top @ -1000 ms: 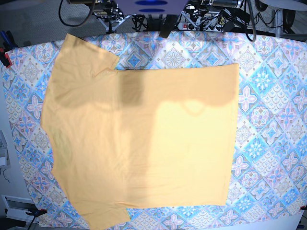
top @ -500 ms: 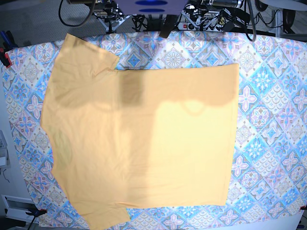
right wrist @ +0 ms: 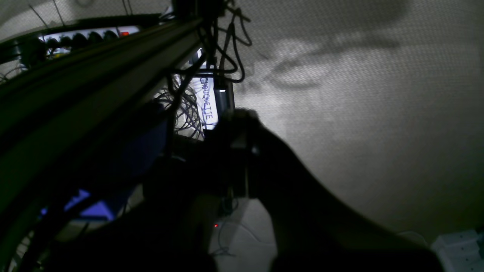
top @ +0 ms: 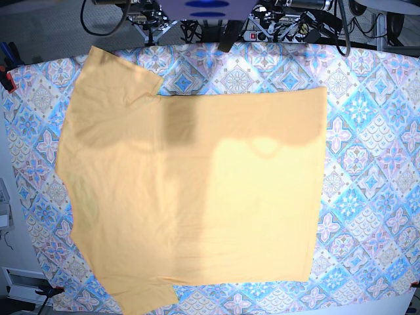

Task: Fold the T-shirt properly

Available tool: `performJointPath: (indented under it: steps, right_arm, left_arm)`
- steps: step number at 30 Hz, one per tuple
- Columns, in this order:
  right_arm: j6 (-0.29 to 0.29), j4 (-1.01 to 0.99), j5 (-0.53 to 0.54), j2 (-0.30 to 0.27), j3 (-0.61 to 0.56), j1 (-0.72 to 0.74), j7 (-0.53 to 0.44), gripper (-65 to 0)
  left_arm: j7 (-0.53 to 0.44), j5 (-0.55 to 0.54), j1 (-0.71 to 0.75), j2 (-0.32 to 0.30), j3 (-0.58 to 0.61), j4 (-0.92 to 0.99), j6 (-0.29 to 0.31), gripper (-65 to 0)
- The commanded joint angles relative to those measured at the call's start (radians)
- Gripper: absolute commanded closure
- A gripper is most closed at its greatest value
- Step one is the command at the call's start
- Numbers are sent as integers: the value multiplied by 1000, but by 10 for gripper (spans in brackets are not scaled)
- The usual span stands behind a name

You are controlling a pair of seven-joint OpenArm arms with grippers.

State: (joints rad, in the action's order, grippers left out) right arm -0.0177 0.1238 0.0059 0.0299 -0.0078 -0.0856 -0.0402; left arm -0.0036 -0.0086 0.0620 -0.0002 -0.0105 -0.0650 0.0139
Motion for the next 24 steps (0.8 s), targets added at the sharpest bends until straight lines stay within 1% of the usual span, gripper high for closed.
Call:
performJointPath:
  steps: [1,3,6,8,10,12,13,16,18,21,24]
  right_arm:
    - [0,15,-1,-2,-5,-16,-3,0]
    - [0,47,1,-3,-47,-44,-3,0]
    - [0,75,1,-22,-120,-76,-3,0]
    - [0,90,1,-23,-146,-95,-3,0]
    - [0,112,1,-23,-146,-118,-3,0]
    - [0,139,1,-28,-146,-144,-3,0]
    - [0,153,1,-40,-146,-156,-3,0]
    - [0,199,1,-52,-153,-193,-3,0]
    - [0,225,1,-55,-149,-219,-3,0]
    - [0,273,1,-78,-153,-254,-3,0]
    - [0,322,1,-81,-153,-296,-3,0]
  left_arm:
    - [1,0,11,2,1,0,-4,0]
    - [1,0,17,1,1,0,-4,0]
    - [0,0,45,-2,1,-2,-4,0]
    - [0,0,57,-4,1,-2,-4,0]
    - [-2,0,74,-5,1,-5,-4,0]
    - [-2,0,103,-8,1,-49,-4,0]
    - [0,3,129,-13,2,-81,-4,0]
    - [1,3,190,-28,2,-167,-4,0]
    - [1,3,221,-30,2,-201,-4,0]
    - [1,2,259,-50,2,-238,-4,0]
    - [1,2,299,-56,2,-284,-4,0]
